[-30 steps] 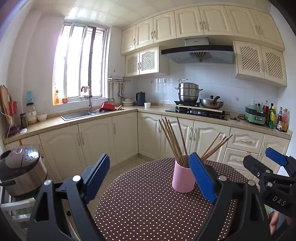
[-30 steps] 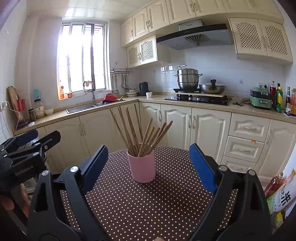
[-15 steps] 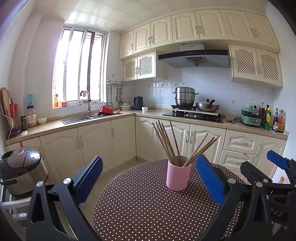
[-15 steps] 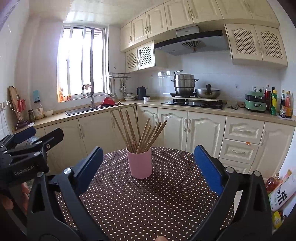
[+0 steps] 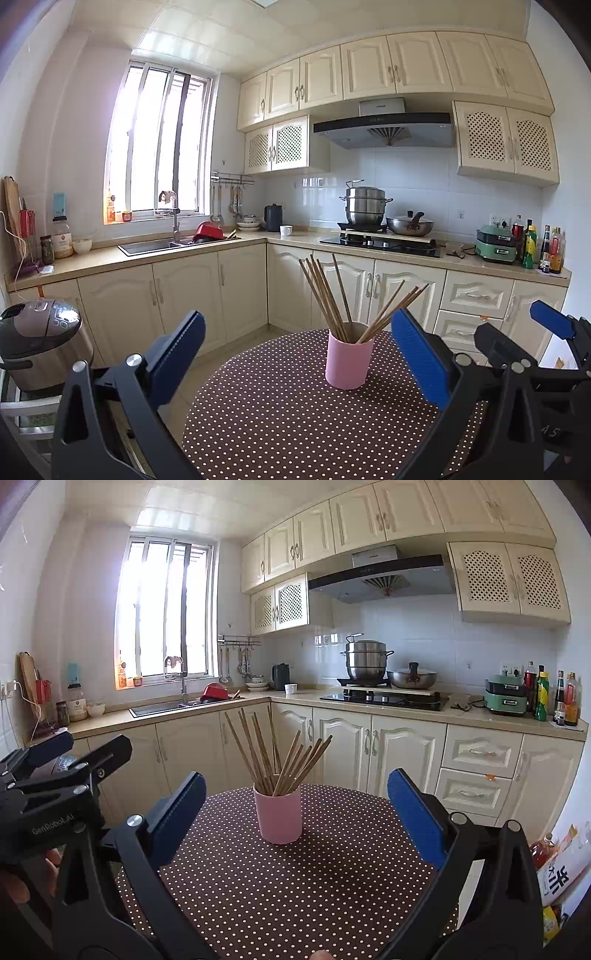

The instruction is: Organize utensils

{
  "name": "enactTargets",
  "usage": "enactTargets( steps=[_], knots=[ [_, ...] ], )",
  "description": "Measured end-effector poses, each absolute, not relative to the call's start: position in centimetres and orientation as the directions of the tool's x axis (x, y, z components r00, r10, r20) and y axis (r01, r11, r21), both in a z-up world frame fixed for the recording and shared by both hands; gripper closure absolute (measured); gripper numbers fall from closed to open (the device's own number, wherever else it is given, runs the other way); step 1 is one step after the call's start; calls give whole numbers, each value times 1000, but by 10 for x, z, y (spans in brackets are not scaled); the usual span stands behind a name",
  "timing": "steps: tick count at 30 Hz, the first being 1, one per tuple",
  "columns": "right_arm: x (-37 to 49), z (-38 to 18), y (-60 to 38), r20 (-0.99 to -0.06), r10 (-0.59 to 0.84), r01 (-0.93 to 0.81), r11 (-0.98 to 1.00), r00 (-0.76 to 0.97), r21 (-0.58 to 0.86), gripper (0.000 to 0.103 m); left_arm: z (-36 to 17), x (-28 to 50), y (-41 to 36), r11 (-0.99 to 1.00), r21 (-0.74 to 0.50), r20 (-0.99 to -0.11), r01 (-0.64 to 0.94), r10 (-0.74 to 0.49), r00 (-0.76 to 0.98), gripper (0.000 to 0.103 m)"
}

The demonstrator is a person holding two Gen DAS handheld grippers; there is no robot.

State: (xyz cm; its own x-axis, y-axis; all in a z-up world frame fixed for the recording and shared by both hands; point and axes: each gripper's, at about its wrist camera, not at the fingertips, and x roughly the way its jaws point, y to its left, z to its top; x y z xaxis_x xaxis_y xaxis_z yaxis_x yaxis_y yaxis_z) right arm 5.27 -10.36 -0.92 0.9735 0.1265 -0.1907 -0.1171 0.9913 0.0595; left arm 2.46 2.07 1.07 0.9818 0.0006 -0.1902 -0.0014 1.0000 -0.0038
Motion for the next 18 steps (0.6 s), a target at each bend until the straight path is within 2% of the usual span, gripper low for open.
enactTargets(
  steps=[18],
  knots=[
    [47, -5, -105, -182, 105, -98, 994, 978, 50, 6, 15, 25, 19, 1000, 7, -176, 14, -12, 984, 4]
  ],
)
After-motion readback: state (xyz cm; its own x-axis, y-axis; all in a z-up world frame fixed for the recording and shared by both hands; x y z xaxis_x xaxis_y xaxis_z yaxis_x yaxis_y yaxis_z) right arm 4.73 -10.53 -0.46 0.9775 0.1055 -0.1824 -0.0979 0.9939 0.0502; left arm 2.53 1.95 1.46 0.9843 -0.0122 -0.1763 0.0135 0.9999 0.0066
